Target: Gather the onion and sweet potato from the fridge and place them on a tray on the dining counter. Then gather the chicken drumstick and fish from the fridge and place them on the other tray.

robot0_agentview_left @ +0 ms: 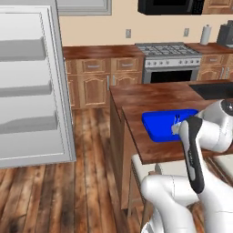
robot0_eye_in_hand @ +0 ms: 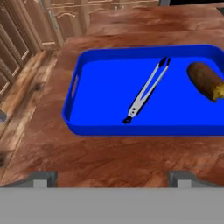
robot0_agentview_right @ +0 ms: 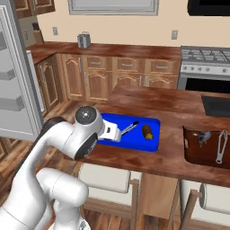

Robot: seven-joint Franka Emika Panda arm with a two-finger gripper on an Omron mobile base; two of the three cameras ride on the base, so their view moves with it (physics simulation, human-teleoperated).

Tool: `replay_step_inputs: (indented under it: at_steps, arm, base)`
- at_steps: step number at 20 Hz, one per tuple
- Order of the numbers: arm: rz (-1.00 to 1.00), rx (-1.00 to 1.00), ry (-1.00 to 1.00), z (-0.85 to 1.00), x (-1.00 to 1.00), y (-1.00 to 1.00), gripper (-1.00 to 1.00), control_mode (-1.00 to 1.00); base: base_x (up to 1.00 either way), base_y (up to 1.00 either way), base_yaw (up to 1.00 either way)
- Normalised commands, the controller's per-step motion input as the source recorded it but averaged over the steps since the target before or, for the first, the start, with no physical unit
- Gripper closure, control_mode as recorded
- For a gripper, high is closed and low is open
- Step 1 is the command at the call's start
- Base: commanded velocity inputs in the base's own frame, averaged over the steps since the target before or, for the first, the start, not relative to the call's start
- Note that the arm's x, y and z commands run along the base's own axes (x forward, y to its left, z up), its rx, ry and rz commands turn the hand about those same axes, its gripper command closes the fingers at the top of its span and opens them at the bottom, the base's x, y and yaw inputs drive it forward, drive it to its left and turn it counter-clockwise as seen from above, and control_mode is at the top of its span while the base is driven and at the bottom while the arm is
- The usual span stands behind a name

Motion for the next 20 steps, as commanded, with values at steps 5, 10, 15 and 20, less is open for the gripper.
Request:
replay_step_inputs:
  at_steps: [5, 10, 15, 20]
  arm:
    - [0.01, -0.13, 0.00, 0.10, -0.01, 0.72, -1.00, -1.00]
    - [0.05, -0.16, 0.00, 0.00, 0.00, 0.50, -1.00, -1.00]
    - [0.10, -0.03, 0.00, 0.00, 0.00, 0.06, -1.00, -1.00]
    - [0.10, 0.00, 0.00, 0.00, 0.00, 0.00, -1.00, -1.00]
  base:
    - [0.00, 0.00, 0.00]
    - [0.00, 0.00, 0.00]
    - [0.00, 0.00, 0.00]
    - [0.00, 0.00, 0.00]
